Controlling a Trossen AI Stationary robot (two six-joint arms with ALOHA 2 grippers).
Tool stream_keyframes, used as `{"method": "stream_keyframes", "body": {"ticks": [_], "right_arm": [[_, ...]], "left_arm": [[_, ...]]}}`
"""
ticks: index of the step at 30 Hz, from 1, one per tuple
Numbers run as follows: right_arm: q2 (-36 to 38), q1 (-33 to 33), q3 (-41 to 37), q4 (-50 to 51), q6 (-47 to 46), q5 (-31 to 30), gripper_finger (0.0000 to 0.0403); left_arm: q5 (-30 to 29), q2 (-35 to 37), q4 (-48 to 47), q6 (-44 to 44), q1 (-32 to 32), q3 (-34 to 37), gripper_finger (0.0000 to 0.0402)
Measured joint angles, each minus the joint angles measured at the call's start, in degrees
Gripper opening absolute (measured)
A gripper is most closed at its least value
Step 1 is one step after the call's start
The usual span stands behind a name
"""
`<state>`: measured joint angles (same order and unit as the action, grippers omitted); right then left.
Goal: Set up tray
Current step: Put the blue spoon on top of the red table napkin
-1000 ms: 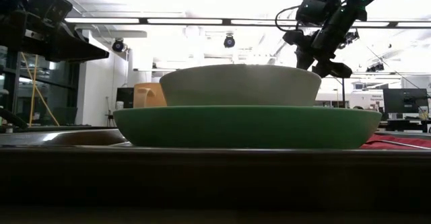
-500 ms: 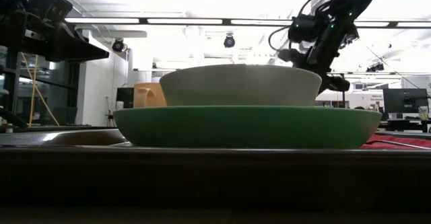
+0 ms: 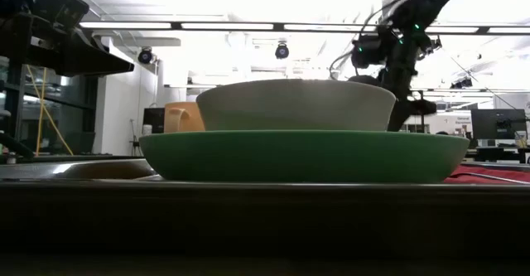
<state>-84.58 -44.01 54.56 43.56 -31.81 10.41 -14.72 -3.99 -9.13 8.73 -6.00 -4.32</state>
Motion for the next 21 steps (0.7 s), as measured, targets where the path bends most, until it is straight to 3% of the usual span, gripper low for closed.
{"method": "stream_keyframes", "body": {"ticks": [5, 10, 21], "right_arm": [[-3.39, 0.0, 12.69, 13.75, 6.24, -8.02, 0.0129], [-7.36, 0.0, 22.0, 20.16, 8.46, -10.37, 0.013], [-10.34, 0.28, 26.37, 24.08, 7.64, -11.51, 0.0129]], "left_arm": [[0.02, 0.0, 0.0, 0.0, -0.02, 0.0, 0.0097], [0.02, -0.01, -0.01, 0.0, -0.02, 0.0, 0.0097], [0.04, 0.0, 0.0, -0.02, 0.0, 0.0, 0.0097]]}}
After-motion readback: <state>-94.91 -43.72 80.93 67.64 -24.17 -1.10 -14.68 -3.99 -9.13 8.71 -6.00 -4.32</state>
